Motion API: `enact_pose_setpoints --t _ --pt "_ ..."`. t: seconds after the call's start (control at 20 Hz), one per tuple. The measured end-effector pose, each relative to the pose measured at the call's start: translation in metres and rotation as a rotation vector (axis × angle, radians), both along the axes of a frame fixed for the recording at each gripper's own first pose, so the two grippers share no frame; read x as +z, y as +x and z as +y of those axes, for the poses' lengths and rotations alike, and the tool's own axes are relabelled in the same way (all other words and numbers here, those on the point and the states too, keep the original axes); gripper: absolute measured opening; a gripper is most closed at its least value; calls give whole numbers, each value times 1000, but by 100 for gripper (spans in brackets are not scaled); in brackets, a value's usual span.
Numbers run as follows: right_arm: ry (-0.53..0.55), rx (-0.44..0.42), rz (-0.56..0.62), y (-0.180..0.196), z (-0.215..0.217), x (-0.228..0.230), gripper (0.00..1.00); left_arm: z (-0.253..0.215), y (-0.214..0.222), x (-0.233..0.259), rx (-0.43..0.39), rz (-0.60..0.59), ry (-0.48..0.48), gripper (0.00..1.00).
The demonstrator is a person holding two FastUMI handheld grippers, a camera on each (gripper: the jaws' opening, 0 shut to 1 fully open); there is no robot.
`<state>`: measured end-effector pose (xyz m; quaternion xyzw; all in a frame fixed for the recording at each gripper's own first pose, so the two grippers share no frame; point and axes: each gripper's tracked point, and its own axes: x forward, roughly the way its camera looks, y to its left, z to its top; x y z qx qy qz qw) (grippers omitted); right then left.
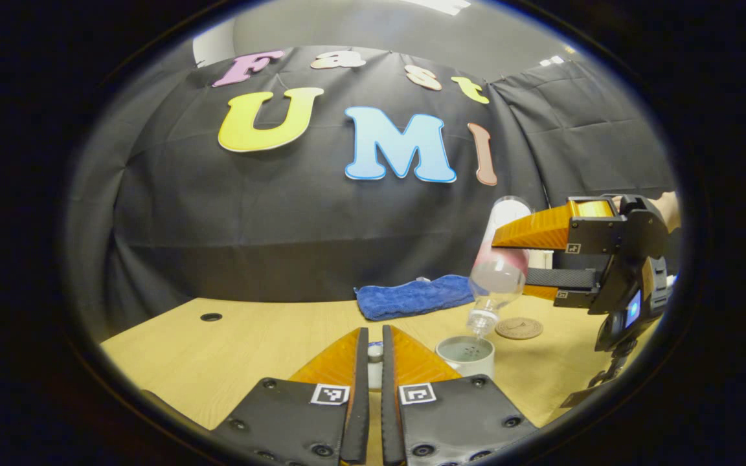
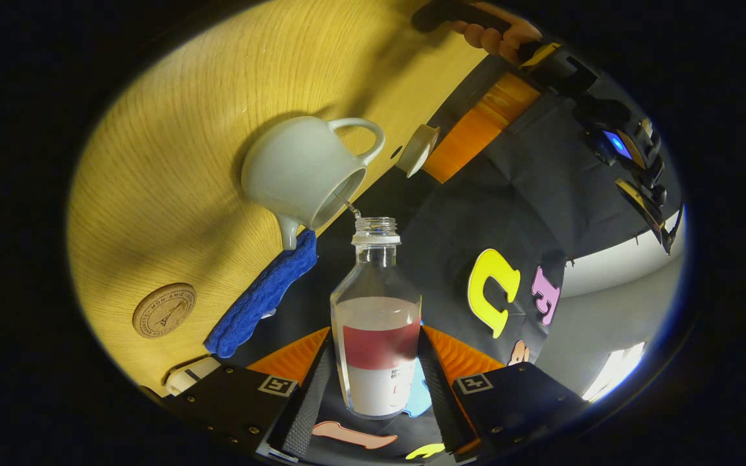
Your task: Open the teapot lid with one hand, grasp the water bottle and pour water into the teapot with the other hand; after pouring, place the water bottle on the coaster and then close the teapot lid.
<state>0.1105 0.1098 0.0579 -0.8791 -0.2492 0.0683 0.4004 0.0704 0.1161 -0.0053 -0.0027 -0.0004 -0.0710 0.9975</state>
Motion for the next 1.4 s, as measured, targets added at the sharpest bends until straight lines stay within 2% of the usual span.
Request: enact_pose_setpoints --t 0.2,0.35,0.4,0.55,0.85,1.4 --pt "62 -39 57 -2 -6 -6 75 0 0 -1 0 0 0 14" --pt "188 -74 115 2 -17 -11 72 0 0 -1 1 -1 0 14" --pt "234 -81 135 5 -19 -9 75 2 0 0 7 -2 1 14" --pt "406 -107 217 7 -29 -11 75 3 0 -1 15 -2 1 14" --pt "836 -178 459 9 -51 -26 75 9 1 -1 39 0 2 14" --pt "1420 -235 664 26 -80 -25 75 9 0 -1 39 1 1 14"
